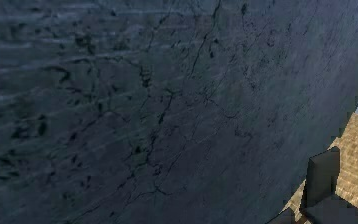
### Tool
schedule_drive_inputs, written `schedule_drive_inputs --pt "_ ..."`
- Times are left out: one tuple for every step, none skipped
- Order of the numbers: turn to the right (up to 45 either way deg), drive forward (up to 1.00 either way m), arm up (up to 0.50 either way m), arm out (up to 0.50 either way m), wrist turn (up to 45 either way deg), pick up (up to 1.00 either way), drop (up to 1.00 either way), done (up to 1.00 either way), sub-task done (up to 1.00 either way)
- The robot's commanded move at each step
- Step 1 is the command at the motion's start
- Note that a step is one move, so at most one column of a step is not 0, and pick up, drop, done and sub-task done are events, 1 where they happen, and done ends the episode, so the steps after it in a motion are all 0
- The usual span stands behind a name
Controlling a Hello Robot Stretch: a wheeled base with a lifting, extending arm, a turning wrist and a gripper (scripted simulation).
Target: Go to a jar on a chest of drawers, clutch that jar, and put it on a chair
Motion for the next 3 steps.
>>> schedule_drive_inputs --pt "0.0 0.00 0.00 0.00 0.0 0.00 1.00 0.00 0.00" --pt "0.0 0.00 0.00 -0.10 0.0 0.00 0.00 0.00 0.00" --pt "0.0 0.00 0.00 0.00 0.0 0.00 0.00 1.00 0.00"
